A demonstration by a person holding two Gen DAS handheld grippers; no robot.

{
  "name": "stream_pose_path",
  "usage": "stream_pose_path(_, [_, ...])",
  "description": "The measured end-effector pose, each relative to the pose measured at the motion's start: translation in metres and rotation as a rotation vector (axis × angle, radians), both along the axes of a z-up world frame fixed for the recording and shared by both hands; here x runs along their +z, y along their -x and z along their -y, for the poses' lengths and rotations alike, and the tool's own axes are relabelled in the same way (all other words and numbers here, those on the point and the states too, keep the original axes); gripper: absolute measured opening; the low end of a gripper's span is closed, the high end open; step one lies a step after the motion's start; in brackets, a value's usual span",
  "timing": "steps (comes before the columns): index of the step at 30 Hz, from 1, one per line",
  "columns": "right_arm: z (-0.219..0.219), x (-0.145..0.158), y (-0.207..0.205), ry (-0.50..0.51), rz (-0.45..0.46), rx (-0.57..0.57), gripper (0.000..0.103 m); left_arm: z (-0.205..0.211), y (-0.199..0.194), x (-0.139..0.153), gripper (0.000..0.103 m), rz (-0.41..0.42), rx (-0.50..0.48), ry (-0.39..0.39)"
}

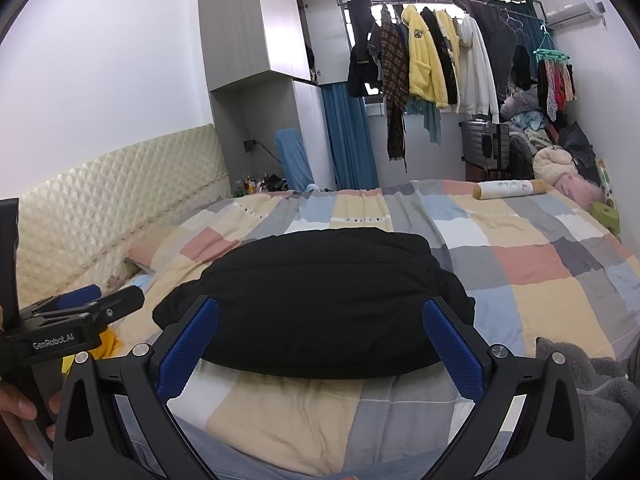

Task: Fold large clothes

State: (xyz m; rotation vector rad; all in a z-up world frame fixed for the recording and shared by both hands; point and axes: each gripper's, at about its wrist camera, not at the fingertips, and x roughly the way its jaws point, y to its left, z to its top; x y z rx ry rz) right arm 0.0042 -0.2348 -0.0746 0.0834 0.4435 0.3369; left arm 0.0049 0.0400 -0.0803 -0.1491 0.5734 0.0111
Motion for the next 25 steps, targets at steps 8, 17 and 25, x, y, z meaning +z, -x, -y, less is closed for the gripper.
stream_pose_path(8, [-0.0002, -0.0004, 0.0001, -0.001, -0.009, 0.007, 0.103, 0.0005, 0.0024, 0.001, 0.103, -0.002, 0.011, -0.007])
stream_pose_path(17, [-0.0013, 0.0001, 0.0021, 0.003, -0.007, -0.004, 0.103, -0.0005, 0.0027, 0.0019, 0.103, -0.002, 0.011, -0.007])
stream_pose_path(25, [-0.0016, -0.0003, 0.0032, 0.005, -0.006, -0.007, 0.103, -0.0031, 0.0018, 0.0024, 0.103, -0.001, 0.022, 0.0])
